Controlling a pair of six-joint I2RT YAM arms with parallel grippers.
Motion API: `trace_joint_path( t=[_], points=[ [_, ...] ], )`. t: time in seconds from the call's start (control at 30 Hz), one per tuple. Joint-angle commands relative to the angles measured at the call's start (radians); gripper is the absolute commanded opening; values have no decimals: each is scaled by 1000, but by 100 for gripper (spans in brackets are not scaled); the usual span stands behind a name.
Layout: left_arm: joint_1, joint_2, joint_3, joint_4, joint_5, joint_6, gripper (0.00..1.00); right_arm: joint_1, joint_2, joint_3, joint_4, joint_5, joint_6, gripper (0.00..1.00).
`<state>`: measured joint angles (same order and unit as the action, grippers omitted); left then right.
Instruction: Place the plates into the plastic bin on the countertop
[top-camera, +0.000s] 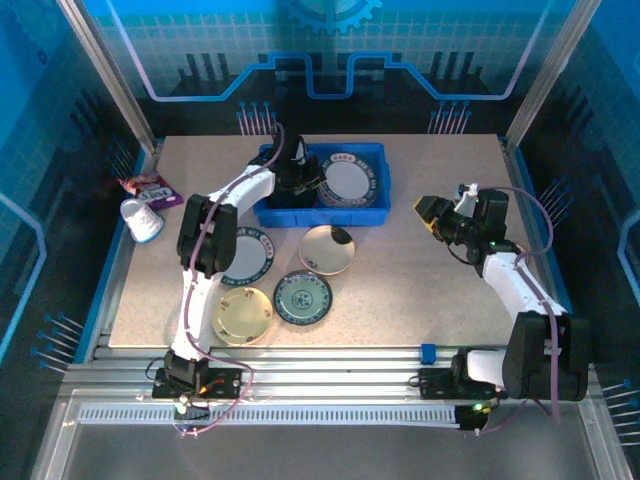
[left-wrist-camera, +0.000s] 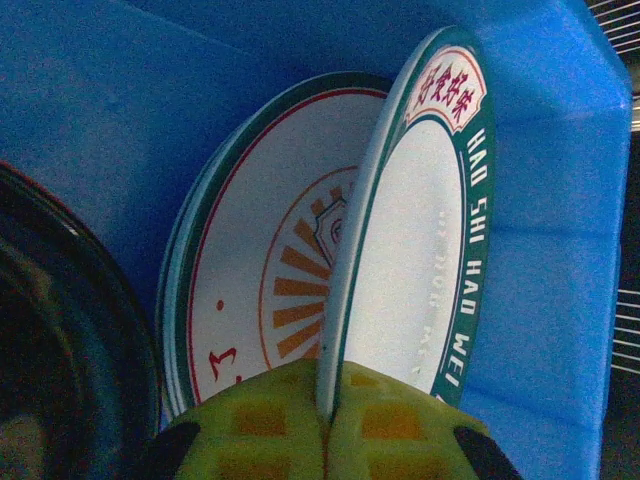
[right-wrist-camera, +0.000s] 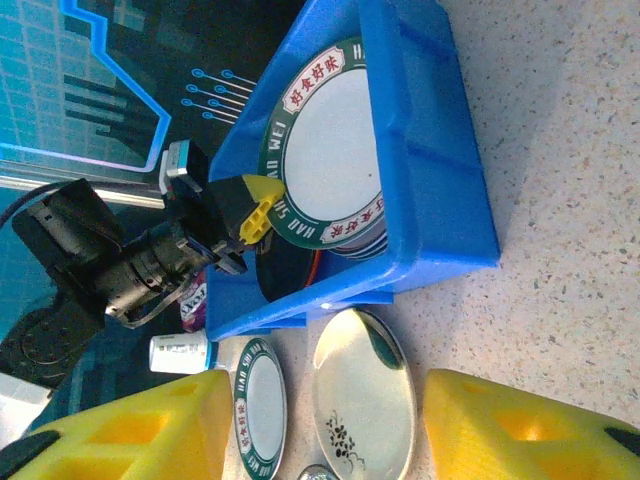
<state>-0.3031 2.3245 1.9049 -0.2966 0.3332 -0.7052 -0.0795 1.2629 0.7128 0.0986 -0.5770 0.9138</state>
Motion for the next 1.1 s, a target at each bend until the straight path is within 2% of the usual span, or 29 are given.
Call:
trace_joint_path(
  t=[0.0, 0.2, 0.27, 0.37, 1.07],
  points=[
    [-11, 22, 74, -36, 18, 14, 0, 4, 7, -27, 20, -14, 4, 54],
    [-19, 35, 97, -58, 12, 28, 30, 35, -2, -51, 10, 3, -6, 54],
    [-20, 36, 107, -72, 10, 34, 45, 56, -3, -55, 7, 11, -8, 54],
    [-23, 23, 105, -83, -8, 53, 61, 93, -6, -59, -8, 39, -19, 54],
    [-45, -93, 140, -271, -176, 216, 85, 322, 8, -143, -41, 98, -70, 53]
  ],
)
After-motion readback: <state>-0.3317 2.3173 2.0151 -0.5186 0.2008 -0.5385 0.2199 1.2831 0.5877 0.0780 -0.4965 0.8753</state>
